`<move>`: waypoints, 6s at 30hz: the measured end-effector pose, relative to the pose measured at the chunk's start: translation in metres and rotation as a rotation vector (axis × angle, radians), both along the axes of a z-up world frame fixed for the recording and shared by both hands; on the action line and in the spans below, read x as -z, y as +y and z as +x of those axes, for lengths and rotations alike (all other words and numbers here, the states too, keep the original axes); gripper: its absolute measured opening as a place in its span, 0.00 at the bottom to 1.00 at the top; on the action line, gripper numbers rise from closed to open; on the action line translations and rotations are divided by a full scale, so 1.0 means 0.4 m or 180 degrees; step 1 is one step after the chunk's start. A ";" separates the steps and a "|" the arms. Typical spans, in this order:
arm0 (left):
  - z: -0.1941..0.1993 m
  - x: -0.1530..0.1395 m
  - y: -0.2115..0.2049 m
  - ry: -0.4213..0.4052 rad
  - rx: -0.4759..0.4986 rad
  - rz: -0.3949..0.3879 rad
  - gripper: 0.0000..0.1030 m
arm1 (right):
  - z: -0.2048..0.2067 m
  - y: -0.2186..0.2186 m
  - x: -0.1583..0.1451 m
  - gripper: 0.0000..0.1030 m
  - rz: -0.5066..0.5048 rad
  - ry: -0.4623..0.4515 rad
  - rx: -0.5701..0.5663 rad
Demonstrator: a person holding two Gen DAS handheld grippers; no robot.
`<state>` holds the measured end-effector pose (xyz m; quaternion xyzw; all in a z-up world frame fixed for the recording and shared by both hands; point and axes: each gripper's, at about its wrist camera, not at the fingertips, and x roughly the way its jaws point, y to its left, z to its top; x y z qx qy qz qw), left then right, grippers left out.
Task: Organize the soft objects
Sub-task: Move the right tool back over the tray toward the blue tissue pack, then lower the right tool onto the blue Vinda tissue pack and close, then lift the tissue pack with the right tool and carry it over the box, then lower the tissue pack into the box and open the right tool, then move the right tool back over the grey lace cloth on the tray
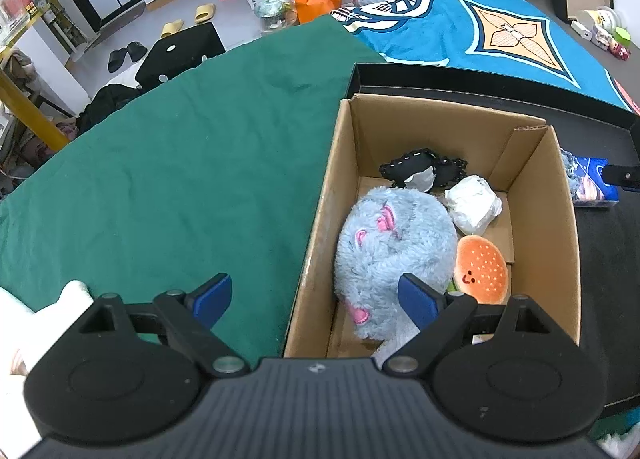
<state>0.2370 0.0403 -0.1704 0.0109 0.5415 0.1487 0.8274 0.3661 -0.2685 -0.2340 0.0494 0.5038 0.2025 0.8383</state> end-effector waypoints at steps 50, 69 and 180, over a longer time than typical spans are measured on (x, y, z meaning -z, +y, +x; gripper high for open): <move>-0.044 0.025 0.018 0.0118 0.0033 0.0074 0.87 | -0.109 0.128 -0.003 0.70 -0.0813 -0.0452 -0.1083; -0.070 0.006 0.004 0.0095 0.0052 0.0128 0.87 | -0.153 0.070 -0.044 0.53 -0.0736 -0.0220 -0.0932; -0.145 -0.012 0.095 -0.0450 0.0230 -0.0507 0.42 | -0.251 0.276 -0.302 0.57 -0.0872 -0.0654 -0.1388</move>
